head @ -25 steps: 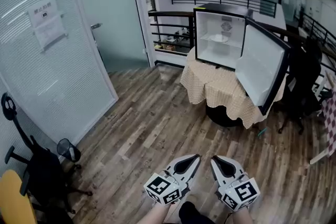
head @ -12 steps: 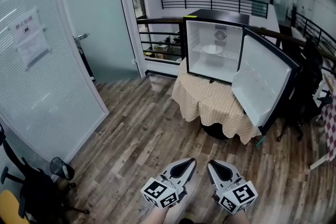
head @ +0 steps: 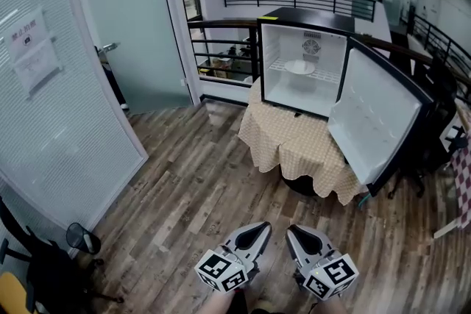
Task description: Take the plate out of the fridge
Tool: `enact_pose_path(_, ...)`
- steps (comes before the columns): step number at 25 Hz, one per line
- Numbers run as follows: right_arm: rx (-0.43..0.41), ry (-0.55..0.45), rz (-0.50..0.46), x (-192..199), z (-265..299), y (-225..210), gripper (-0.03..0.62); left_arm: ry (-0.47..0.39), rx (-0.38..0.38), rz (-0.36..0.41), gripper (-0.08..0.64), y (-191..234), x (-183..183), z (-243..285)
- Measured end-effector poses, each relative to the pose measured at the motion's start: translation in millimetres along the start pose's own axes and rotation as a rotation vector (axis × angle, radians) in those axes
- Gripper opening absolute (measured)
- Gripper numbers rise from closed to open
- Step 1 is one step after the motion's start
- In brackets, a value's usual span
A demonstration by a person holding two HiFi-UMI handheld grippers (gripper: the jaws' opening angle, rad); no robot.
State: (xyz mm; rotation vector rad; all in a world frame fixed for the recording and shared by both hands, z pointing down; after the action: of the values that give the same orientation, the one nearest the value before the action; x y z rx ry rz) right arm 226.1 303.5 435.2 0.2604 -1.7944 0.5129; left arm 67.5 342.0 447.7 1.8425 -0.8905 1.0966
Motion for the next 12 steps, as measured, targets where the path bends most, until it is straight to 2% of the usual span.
enact_pose_path(5, 0.038, -0.003, -0.004, 4.1, 27.2, -19.9, 0.049, -0.005, 0.041, -0.011, 0.011, 29.8, 3.4, 30.5)
enact_pose_path(12, 0.103, -0.024, -0.025, -2.1, 91.4, -53.5, 0.049, 0.013, 0.132, -0.023, 0.009, 85.8, -11.6, 87.8)
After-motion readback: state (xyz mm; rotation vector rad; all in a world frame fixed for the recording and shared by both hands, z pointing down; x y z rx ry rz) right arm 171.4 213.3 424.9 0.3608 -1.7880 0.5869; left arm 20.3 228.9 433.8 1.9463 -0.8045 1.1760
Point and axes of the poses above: the fingertips, and each gripper's own axes: z forward along the fingers, y to its left, x out of its underside, the point moved 8 cm from there along -z, backward along the fingers, and after that the axes turned 13 degrees about -y, right-handed, at the moved point
